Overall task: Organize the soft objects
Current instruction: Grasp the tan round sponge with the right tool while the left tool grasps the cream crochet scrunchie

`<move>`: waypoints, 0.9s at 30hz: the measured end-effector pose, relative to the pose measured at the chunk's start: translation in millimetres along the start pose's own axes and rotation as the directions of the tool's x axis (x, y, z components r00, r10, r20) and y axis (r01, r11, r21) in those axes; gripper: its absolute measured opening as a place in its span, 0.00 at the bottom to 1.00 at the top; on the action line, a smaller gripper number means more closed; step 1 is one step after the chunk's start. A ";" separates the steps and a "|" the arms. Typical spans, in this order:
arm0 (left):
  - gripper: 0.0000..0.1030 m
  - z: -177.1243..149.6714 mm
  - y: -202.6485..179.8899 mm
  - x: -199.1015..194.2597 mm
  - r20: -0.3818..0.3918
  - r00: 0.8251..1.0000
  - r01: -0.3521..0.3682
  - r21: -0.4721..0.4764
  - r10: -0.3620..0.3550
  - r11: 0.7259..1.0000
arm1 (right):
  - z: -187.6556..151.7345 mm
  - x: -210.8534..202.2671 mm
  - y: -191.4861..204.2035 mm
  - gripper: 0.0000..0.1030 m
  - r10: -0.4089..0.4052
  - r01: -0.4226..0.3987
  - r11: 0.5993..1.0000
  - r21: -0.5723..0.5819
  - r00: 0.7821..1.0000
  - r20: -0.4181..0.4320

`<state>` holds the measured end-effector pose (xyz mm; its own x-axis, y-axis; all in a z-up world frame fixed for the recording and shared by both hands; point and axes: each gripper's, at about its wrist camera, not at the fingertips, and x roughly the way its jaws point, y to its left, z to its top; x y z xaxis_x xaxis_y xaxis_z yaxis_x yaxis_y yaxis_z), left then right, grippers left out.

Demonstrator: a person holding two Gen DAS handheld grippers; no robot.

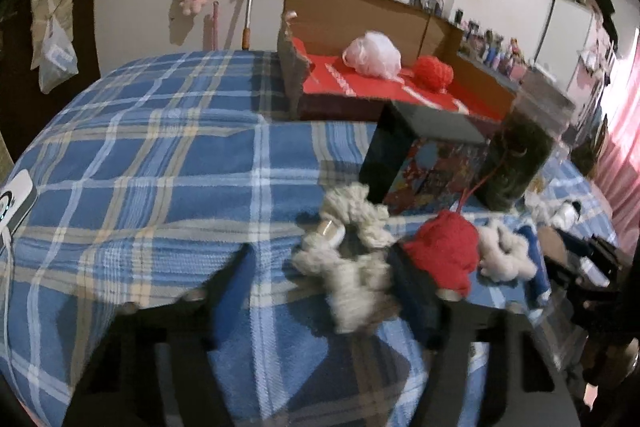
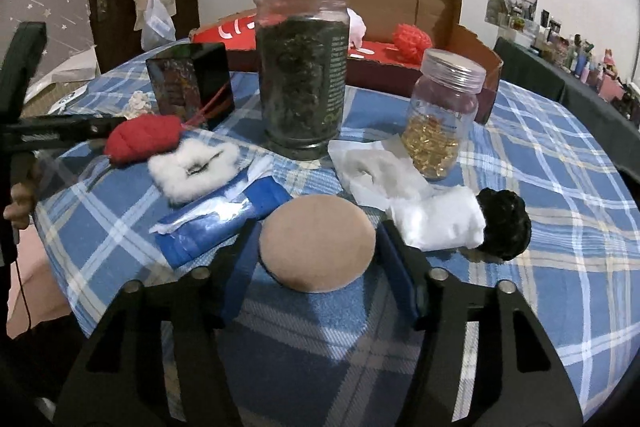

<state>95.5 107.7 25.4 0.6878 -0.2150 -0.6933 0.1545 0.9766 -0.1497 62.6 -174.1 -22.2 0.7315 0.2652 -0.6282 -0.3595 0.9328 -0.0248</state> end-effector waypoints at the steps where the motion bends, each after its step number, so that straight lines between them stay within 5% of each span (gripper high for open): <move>1: 0.35 -0.1 -0.8 0.4 0.005 1.000 0.015 0.004 -0.015 1.000 | -0.5 -0.4 0.7 0.47 0.002 -0.002 1.000 -0.008 1.000 0.006; 7: 0.21 0.9 -12.7 -6.0 0.025 0.999 0.046 0.017 -0.046 0.999 | -2.4 -7.2 6.4 0.21 0.018 -0.017 0.999 -0.028 0.999 0.035; 15: 0.21 6.1 -39.6 -45.9 0.133 0.991 0.017 0.061 -0.025 0.998 | 9.0 -30.3 -1.4 0.21 0.061 -0.062 0.998 0.004 0.992 0.109; 27: 0.21 -1.3 -109.8 -42.5 0.103 0.973 0.191 0.146 -0.207 0.971 | 19.8 -41.4 -20.4 0.21 0.056 -0.066 0.996 0.063 0.988 0.146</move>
<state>48.4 9.7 70.3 0.7105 -0.4116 -0.5708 0.3850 0.9063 -0.1743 51.1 -199.2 19.7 0.7871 0.3500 -0.5079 -0.3698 0.9268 0.0657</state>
